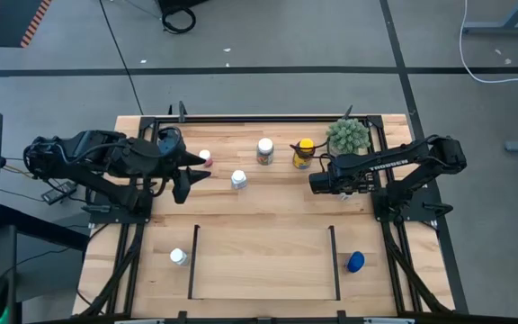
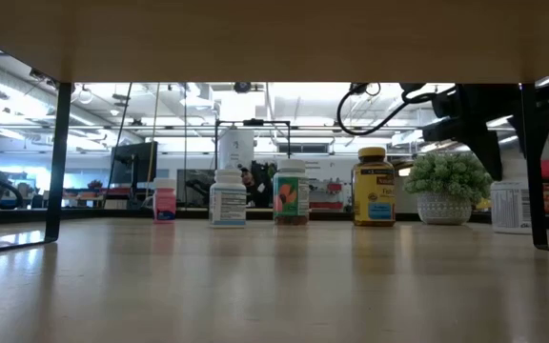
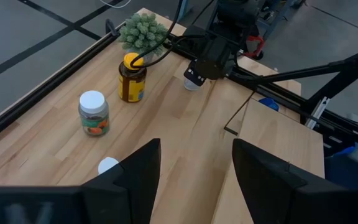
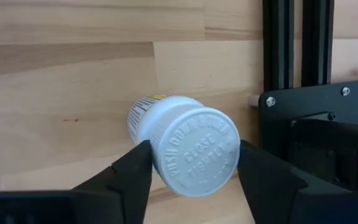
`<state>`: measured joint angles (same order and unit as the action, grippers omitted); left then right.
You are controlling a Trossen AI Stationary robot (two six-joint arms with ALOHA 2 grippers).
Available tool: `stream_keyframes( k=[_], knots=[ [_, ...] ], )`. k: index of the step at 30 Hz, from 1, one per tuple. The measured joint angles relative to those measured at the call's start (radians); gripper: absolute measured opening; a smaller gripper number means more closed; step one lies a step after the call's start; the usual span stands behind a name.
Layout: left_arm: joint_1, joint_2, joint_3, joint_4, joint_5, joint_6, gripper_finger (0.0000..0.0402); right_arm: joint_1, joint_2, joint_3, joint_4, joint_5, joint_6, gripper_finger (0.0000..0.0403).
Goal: Pick and place medicine bottles onto shelf by color
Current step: Put the white and yellow medicine bottle on the shelf
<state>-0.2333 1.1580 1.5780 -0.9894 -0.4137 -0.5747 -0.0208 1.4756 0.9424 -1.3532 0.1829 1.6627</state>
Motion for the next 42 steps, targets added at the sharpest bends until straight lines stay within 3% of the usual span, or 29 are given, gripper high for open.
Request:
stream_keyframes(
  k=[6,10,18,27,35,42],
  knots=[
    [0.0,0.0,0.0,0.0,0.0,-0.005,0.0196,0.0,0.0,0.009,-0.002,-0.012,-0.052,0.021],
    [0.0,0.0,0.0,0.0,0.0,-0.019,0.0195,0.005,0.0,0.09,-0.017,-0.014,-0.152,0.021],
    [0.0,0.0,0.0,0.0,0.0,-0.019,0.0192,0.055,0.0,0.445,-0.17,0.018,-0.28,0.021],
    [0.0,0.0,0.0,0.0,0.0,-0.016,0.0188,0.221,0.013,0.803,-0.206,0.018,-0.314,0.0211],
    [0.001,0.0,0.0,0.0,0.0,-0.015,0.0188,0.406,0.215,1.07,-0.218,0.011,-0.58,0.0213],
    [0.001,0.0,0.0,0.0,0.0,-0.015,0.0189,0.485,0.377,1.211,-0.217,0.016,-0.62,0.0213]
  ],
)
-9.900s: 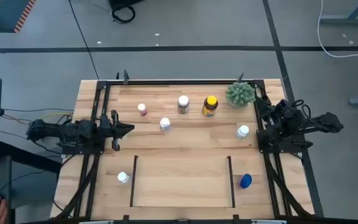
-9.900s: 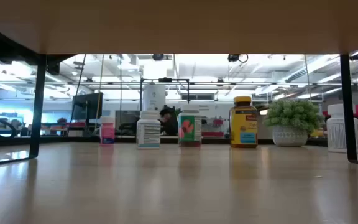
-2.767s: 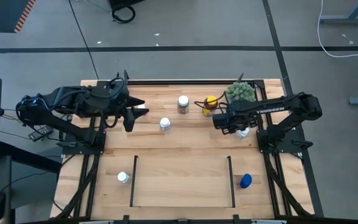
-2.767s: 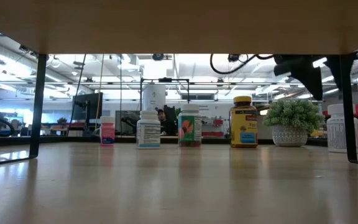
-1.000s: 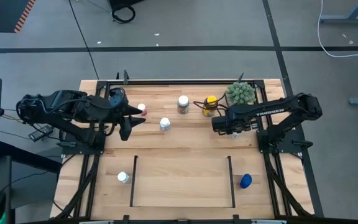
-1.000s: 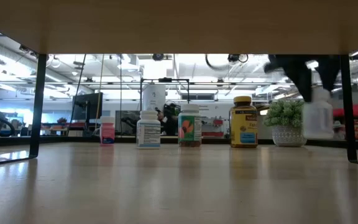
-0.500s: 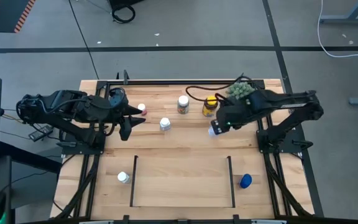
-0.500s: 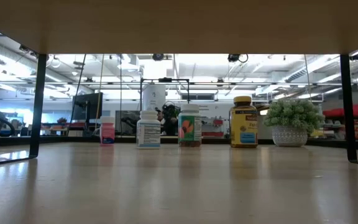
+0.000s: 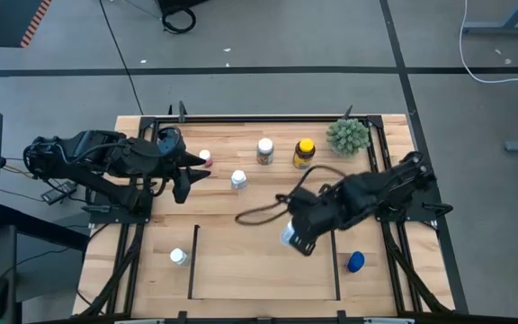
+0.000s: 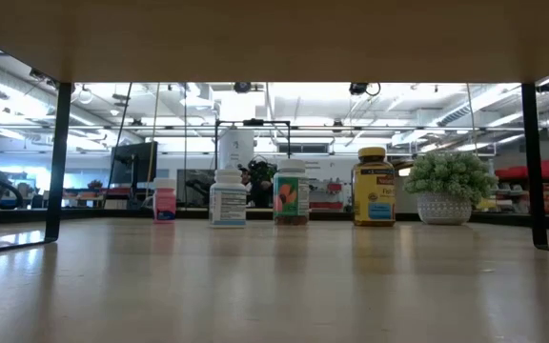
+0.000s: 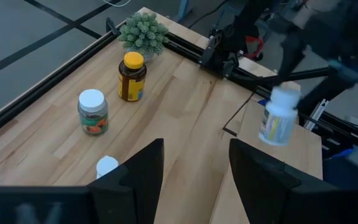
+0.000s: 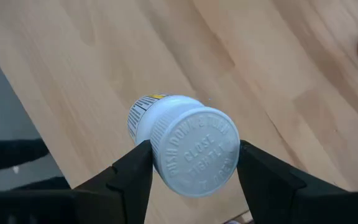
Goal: Pick and place medicine bottles onto shelf by color
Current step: Put the white and yellow medicine bottle on the shelf
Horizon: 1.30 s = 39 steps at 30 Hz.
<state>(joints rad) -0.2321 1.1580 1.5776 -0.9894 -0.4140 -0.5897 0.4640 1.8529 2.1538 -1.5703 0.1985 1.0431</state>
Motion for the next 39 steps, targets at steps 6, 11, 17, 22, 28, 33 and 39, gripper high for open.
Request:
stream_keyframes(
  k=[6,11,17,22,28,33,39],
  knots=[
    [-0.001,0.0,0.0,-0.001,0.0,0.0,0.0189,0.03,0.029,0.002,-0.001,-0.01,-0.017,0.0213],
    [-0.001,0.0,0.0,-0.002,0.001,0.015,0.0189,0.032,0.027,0.056,-0.002,-0.013,-0.147,0.0211],
    [-0.001,0.0,0.0,-0.003,0.011,0.019,0.0191,0.016,0.025,0.191,-0.001,-0.013,-0.329,0.0212],
    [-0.001,0.0,0.0,-0.004,0.011,0.023,0.0191,0.006,0.003,0.203,0.015,-0.038,-0.608,0.0213],
    [-0.001,0.0,0.0,-0.004,0.011,0.03,0.0193,0.015,0.004,0.202,0.014,-0.046,-0.955,0.0213],
    [-0.001,0.0,0.0,-0.004,0.011,0.026,0.0191,0.026,0.004,0.196,0.013,-0.031,-1.029,0.0219],
    [-0.001,0.0,0.0,-0.004,0.011,0.026,0.0186,0.049,0.03,0.174,-0.001,-0.037,-1.143,0.0226]
  ],
)
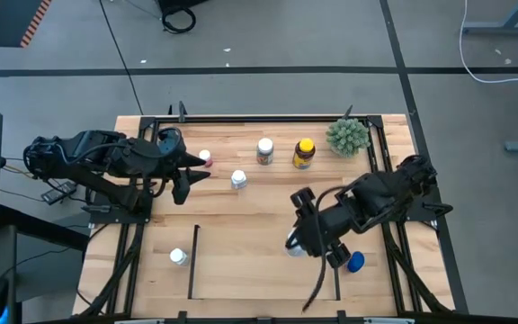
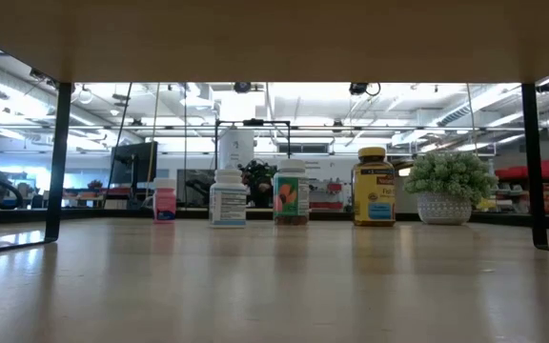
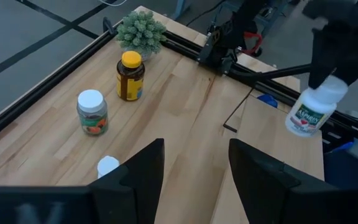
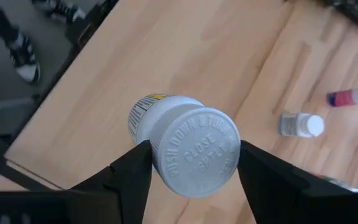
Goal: Pick and place medicine bottles onto shelf by color
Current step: Put the white and yellow medicine bottle on the shelf
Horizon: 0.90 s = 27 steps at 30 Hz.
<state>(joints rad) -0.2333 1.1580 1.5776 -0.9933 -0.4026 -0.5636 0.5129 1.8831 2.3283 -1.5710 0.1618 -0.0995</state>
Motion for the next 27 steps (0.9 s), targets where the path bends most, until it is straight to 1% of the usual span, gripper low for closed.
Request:
stream_keyframes(
  k=[2,6,8,12,17,21,23,27],
  knots=[
    [0.0,0.0,0.0,-0.001,0.0,0.0,0.0186,0.008,0.0,-0.04,0.001,0.003,0.0,0.0226],
    [0.0,0.0,0.0,-0.01,0.0,0.0,0.0187,0.026,0.002,-0.142,-0.004,0.102,0.06,0.0226],
    [0.0,0.0,0.0,-0.013,0.0,0.0,0.0185,0.031,0.002,-0.181,0.002,0.13,0.098,0.0226],
    [0.0,0.0,0.0,-0.014,0.0,-0.001,0.0183,0.036,0.001,-0.243,-0.001,0.125,0.187,0.0226],
    [0.0,0.0,0.0,-0.014,0.0,-0.001,0.0185,0.056,0.002,-0.256,0.0,0.113,0.258,0.0226],
    [0.0,0.0,0.0,-0.014,0.0,-0.001,0.0181,0.056,0.001,-0.256,0.0,0.114,0.393,0.0227],
    [0.0,0.0,0.0,-0.014,0.0,-0.001,0.0181,0.055,0.001,-0.257,0.0,0.117,0.438,0.0234],
    [0.0,0.0,0.0,-0.015,0.0,0.0,0.0185,0.057,0.001,-0.257,0.0,0.124,0.478,0.0256]
  ],
)
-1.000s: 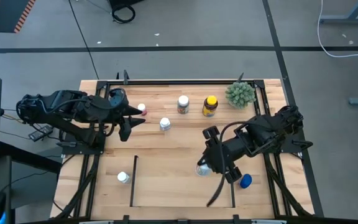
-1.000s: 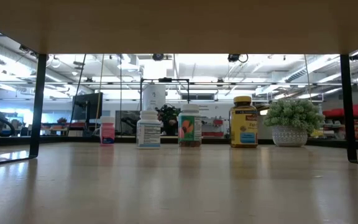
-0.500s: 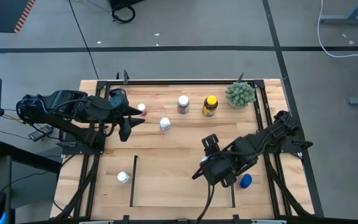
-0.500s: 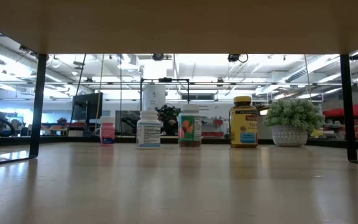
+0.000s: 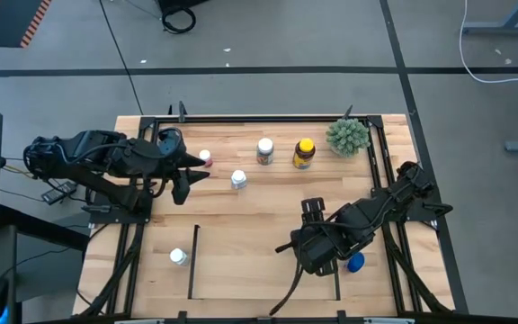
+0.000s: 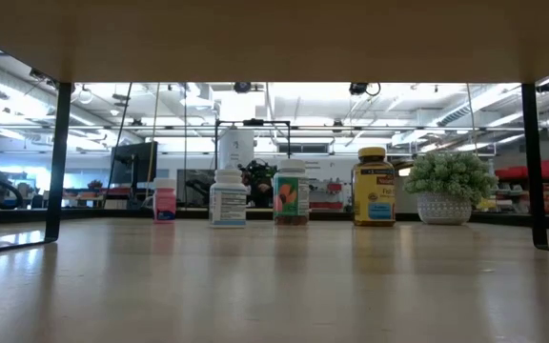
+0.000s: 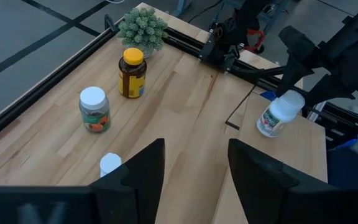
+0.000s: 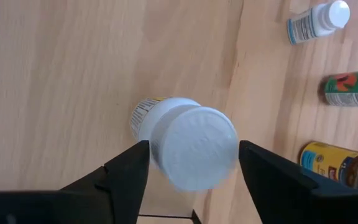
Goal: Pick and place medicine bottles onto shelf by color
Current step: Put the white and yellow medicine bottle on the shelf
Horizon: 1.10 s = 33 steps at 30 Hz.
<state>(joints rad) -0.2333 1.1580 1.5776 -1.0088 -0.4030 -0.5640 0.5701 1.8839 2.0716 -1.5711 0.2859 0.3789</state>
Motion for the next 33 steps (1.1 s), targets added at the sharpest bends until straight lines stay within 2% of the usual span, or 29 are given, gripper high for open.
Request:
stream_keyframes(
  k=[13,21,27,33],
  knots=[
    [0.0,0.0,0.0,-0.014,0.0,-0.001,0.0181,0.029,-0.001,0.018,0.001,-0.022,0.034,0.0266],
    [0.0,0.0,0.0,-0.015,0.0,-0.001,0.0184,0.029,-0.002,0.109,0.0,-0.025,0.042,0.0266],
    [0.0,0.0,0.0,-0.014,0.0,-0.001,0.0185,-0.005,-0.002,0.268,0.0,0.004,0.065,0.0267],
    [0.0,0.0,0.0,-0.014,0.0,-0.001,0.0182,-0.068,-0.059,0.285,0.171,0.043,0.021,0.0267]
  ],
)
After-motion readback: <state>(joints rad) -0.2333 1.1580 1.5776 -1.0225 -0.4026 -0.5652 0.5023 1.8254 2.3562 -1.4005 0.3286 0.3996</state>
